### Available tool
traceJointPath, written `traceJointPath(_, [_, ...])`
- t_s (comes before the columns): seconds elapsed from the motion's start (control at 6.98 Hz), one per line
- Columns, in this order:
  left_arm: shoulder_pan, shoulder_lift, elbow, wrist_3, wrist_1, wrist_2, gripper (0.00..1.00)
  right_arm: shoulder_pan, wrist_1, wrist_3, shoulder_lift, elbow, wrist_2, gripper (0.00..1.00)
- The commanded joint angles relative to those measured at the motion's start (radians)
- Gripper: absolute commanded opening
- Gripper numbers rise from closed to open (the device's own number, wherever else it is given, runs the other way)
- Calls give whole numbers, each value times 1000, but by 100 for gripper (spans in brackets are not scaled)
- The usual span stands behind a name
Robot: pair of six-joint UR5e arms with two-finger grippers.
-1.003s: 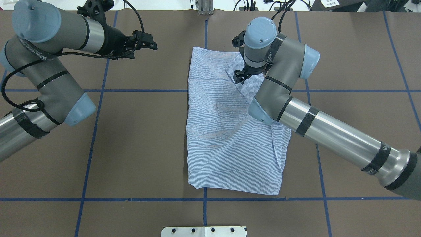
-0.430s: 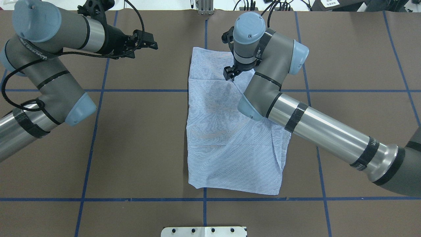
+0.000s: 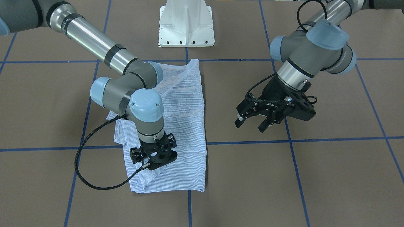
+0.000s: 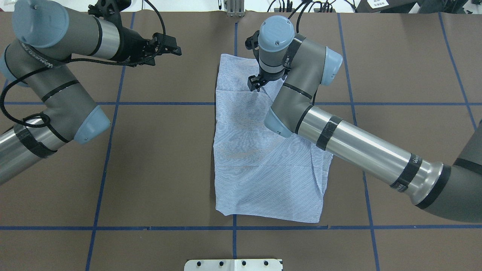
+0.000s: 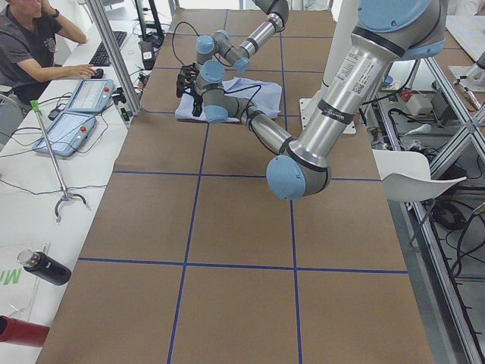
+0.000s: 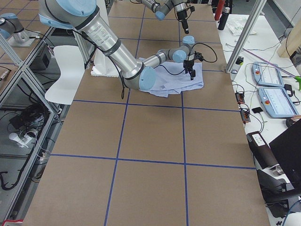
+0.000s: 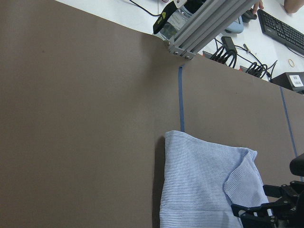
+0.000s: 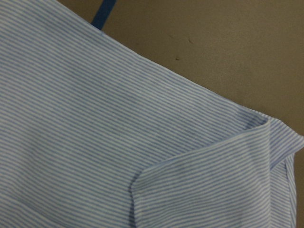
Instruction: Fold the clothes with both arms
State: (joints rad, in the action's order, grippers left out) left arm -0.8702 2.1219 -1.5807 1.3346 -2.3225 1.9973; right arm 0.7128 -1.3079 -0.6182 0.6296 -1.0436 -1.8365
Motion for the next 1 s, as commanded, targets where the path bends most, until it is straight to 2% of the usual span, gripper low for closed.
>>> traceJointPath(0.0, [0, 0, -8, 0, 0, 0, 100, -9, 4, 0, -2, 19, 6, 100])
traceJointPath(0.86, [0, 10, -15, 0, 6, 0, 100, 20, -7, 54, 10, 31, 13, 100])
